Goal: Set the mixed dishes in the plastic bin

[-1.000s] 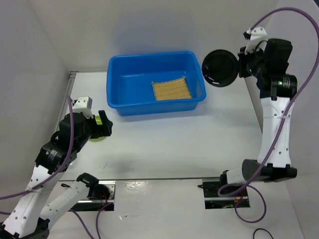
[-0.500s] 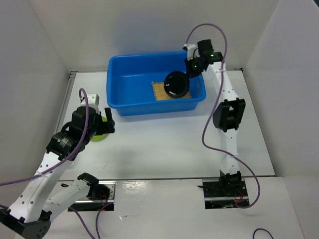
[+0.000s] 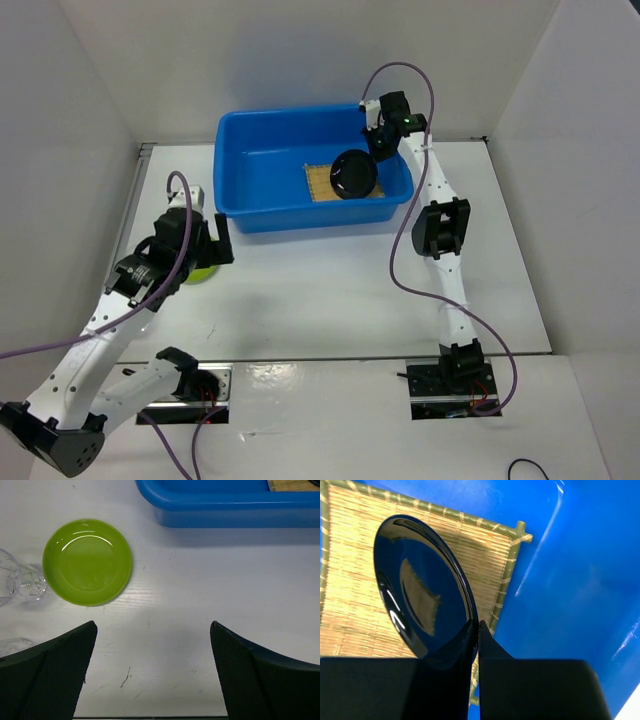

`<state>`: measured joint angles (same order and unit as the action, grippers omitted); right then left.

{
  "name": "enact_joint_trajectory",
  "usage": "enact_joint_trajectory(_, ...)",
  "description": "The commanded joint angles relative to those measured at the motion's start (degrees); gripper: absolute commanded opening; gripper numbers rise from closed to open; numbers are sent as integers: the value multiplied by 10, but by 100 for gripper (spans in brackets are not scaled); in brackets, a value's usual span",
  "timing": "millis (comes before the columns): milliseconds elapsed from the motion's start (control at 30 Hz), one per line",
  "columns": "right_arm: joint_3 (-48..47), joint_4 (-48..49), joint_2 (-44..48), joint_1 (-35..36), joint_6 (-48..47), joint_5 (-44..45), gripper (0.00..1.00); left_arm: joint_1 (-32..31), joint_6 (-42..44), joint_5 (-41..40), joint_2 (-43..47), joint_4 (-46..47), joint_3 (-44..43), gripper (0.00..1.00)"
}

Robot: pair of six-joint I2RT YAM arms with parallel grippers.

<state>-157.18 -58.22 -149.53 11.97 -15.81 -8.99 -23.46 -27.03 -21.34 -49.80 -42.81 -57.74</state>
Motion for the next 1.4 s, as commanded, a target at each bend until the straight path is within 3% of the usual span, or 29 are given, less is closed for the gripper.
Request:
enact_joint_trajectory(0,-30,24,-1,2,8,25,9,-2,-4,-12,-5,16,0,100)
enact_joint_trajectory(67,-30,24,-1,2,8,25,12,-2,-9,-12,-5,16,0,100)
enact_joint_trajectory(167,-18,19,15,2,3,32,26,-2,-9,-18,-5,16,0,100)
enact_joint_trajectory(233,-3,19,44,2,-5,37,49,-2,-9,-18,-10,16,0,100)
enact_joint_trajectory(300,14,19,67,2,-5,63,65,-2,-9,-12,-15,16,0,100)
enact_joint_trajectory(333,24,19,93,2,-5,63,68,-2,-9,-12,-15,16,0,100)
enact_joint_trajectory(467,55,-20,164,2,1,71,68,-2,-9,-5,-15,16,0,100)
enact_joint_trajectory(733,302,-32,418,-23,-6,-35,69,115,24,21,-103,16,-34,100)
enact_joint_trajectory(833,476,-23,534,-23,-20,-84,69,149,45,52,-198,-7,-95,100)
enact_joint_trajectory(933,732,27,633,-9,-27,-69,69,156,45,81,-285,-20,-114,98)
enact_joint_trajectory(1033,843,61,710,-17,-27,-61,69,163,34,82,-328,24,-90,97)
enact_joint_trajectory(1167,867,67,758,-60,-33,-82,69,168,34,104,-378,48,-56,87)
enact_joint_trajectory(1367,904,94,743,-89,-43,-125,69,168,39,114,-430,70,-35,94)
